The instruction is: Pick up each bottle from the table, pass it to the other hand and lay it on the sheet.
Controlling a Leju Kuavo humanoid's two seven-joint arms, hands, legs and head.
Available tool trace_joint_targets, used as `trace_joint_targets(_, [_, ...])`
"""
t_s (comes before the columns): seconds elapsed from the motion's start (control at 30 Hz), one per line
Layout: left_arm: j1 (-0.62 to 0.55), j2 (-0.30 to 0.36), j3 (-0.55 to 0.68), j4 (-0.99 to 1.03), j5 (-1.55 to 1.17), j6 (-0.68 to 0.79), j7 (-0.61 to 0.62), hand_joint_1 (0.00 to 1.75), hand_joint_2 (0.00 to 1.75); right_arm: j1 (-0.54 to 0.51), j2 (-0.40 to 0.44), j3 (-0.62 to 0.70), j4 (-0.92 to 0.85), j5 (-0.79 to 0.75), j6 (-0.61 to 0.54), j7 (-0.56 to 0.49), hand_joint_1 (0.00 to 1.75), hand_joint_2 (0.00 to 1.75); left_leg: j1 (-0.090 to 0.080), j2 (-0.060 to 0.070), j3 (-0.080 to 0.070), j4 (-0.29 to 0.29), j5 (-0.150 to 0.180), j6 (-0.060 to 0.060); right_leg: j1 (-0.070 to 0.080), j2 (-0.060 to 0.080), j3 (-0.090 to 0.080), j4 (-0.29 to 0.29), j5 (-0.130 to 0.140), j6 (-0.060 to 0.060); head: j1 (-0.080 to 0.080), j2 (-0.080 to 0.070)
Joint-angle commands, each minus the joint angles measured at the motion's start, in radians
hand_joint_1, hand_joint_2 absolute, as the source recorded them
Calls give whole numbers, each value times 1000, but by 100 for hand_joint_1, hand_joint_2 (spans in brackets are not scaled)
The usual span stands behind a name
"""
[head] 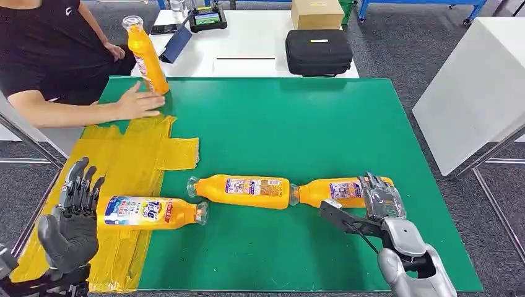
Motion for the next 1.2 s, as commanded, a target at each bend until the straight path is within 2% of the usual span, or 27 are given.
trace_joint_targets(0.03, [-9, -36, 28, 24, -5, -2, 9, 0, 0, -32, -4, -14, 43, 4, 8, -5, 0, 175, 1, 1, 2, -1, -1, -2, 0, 0, 2, -1, -1, 0, 0, 0])
trace_joint_targets(0.13, [-10, -43, 46, 23, 4, -14, 13, 0, 0, -35, -20, -11, 36, 0, 6, -3, 0, 175, 1, 0, 3, -1, -1, -3, 0, -1, 3, -1, -1, 0, 0, 0])
trace_joint_targets(0.23, [-49, -52, 58, 43, 6, -31, 25, 0, 0, -92, -22, 1, 74, -9, 11, 3, 0, 175, 1, 2, 3, 0, -1, -3, 1, 1, 3, -1, -1, 0, 0, 0])
trace_joint_targets(0.47, [-53, -58, 62, 47, 2, -44, 31, 0, 0, -148, -21, 11, 125, -19, 15, 16, 0, 175, 1, 2, 5, -1, -1, -4, 1, 1, 4, -1, -1, 0, 0, 0])
trace_joint_targets(0.7, [-57, -42, 51, 63, 9, -53, 25, 0, 0, -171, -6, 21, 151, -23, 15, 17, 0, 175, 1, 2, 6, -1, -1, -4, 1, 0, 5, -2, -1, 0, 0, 0])
trace_joint_targets(0.93, [-111, -29, 22, 94, 33, -45, 27, 0, 0, -230, 7, 53, 260, -27, 13, 10, 0, 175, 0, 2, 4, -1, 0, -3, 0, 0, 4, -1, 0, 0, 0, 0])
trace_joint_targets(1.03, [-113, -29, 21, 95, 33, -45, 27, 0, 0, -232, 7, 55, 270, -27, 13, 10, 0, 175, 2, 2, 7, -2, -1, -6, 1, -1, 7, -2, -1, 0, 0, 0])
trace_joint_targets(1.2, [-167, -27, -8, 123, 46, -57, 43, 0, 0, -316, 14, 103, 423, -44, 9, 6, 0, 175, 1, 2, 5, -1, 0, -4, 1, 0, 5, -2, 0, 0, 0, 0])
